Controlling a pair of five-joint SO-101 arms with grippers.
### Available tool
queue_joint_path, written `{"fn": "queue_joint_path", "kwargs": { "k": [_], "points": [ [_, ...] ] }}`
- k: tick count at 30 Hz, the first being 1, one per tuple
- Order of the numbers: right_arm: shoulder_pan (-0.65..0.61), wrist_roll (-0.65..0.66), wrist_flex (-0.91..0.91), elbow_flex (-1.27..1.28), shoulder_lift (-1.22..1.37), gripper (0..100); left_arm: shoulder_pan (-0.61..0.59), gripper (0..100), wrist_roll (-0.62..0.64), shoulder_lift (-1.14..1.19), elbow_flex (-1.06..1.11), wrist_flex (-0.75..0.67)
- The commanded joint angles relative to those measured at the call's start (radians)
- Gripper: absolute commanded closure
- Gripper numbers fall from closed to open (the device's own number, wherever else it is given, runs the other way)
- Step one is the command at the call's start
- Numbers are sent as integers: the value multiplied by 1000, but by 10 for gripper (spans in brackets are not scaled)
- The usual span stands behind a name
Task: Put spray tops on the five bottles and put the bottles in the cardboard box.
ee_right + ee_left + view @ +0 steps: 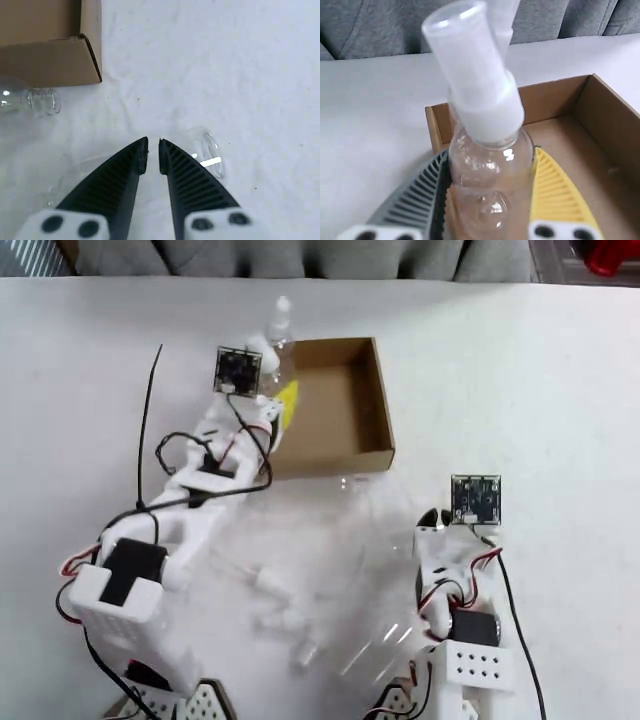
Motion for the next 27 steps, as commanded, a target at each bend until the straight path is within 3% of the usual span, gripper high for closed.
{"fn": "queue_joint_path", "kwargs": {
  "k": [1,13,20,27],
  "points": [
    [12,14,-13,2,7,978,-12,785,-5,-7,-3,-12],
    [8,14,-13,2,7,978,-13,761,-5,-7,-3,-3],
    [8,14,-13,2,7,978,-22,644,31,-10,6,-2],
    [7,14,-13,2,7,978,-35,630,46,-18,6,-2]
  ]
}}
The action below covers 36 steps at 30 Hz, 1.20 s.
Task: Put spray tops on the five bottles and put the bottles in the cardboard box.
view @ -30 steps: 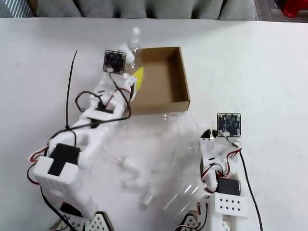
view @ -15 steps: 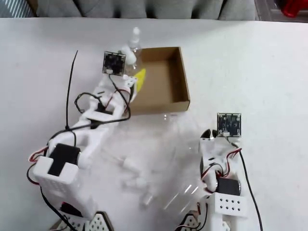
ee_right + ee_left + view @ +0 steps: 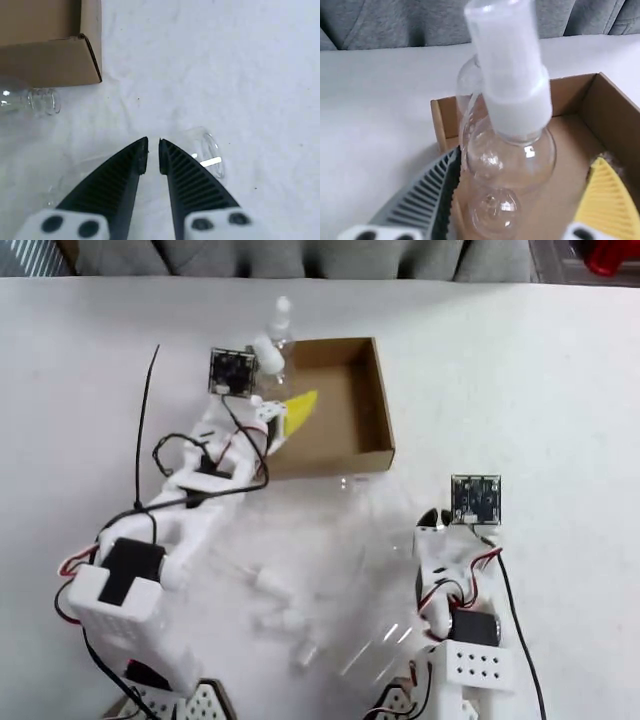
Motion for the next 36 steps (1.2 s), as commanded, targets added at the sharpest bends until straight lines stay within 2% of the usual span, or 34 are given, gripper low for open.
{"fn": "queue_joint_path", "kwargs": {
  "k": [1,9,17,25,31,36],
  "points": [
    [7,14,-13,2,7,978,-22,630,18,-19,-5,-2],
    [7,14,-13,2,7,978,-22,629,20,-36,-2,-3],
    [10,14,-13,2,7,978,-19,631,35,-220,117,5],
    [12,14,-13,2,7,978,-30,630,31,-421,203,204],
    [12,14,-13,2,7,978,-74,634,31,-688,342,319],
    [12,14,-13,2,7,978,-124,634,31,-926,436,500]
  ]
}}
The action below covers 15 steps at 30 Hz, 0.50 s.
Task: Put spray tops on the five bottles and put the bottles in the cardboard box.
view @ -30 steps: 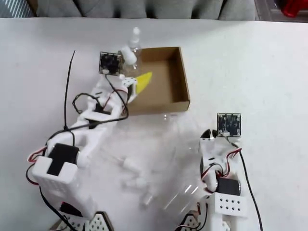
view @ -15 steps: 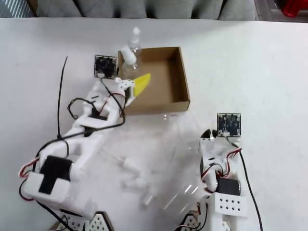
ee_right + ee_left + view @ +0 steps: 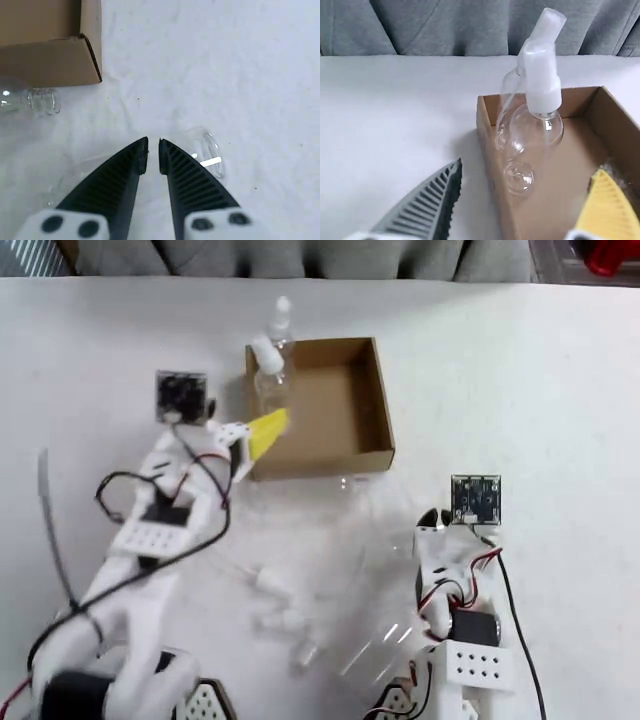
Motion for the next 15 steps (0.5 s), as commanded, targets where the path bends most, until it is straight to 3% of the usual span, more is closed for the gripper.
{"fn": "queue_joint_path", "kwargs": {
  "k": [1,10,15],
  "points": [
    [12,14,-13,2,7,978,-53,634,9,-252,46,175],
    [13,14,-13,3,7,978,-140,635,17,-631,146,603],
    [13,14,-13,3,7,978,-229,635,17,-829,252,747]
  ]
}}
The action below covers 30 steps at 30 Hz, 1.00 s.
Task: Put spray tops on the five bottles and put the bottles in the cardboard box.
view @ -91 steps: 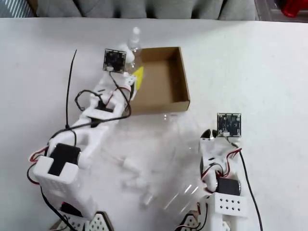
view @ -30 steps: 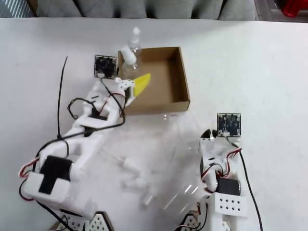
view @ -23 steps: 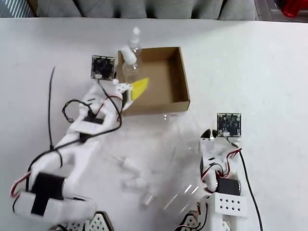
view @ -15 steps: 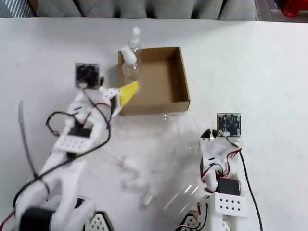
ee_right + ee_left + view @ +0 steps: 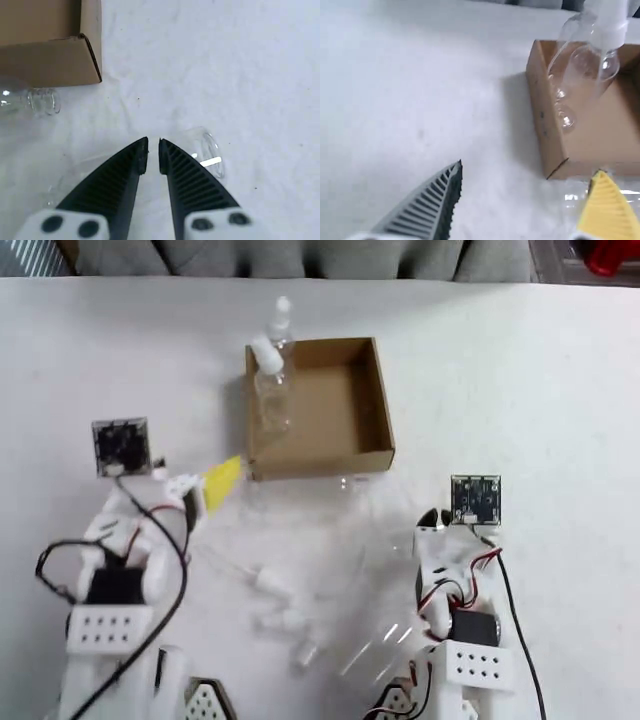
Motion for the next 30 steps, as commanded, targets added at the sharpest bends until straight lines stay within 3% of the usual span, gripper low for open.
{"fn": "queue_joint_path", "kwargs": {
  "k": [1,7,14,18,23,30],
  "points": [
    [13,14,-12,0,7,978,-85,635,9,-197,68,107],
    [13,14,-12,6,7,978,-142,635,11,-406,206,219],
    [42,12,-12,2,5,981,-231,635,11,-648,384,238],
    [101,12,1,-48,5,982,-260,635,6,-694,377,370],
    [124,20,111,-146,7,978,-263,635,2,-693,377,394],
    [120,391,272,-336,15,978,-260,635,0,-693,377,422]
  ]
}}
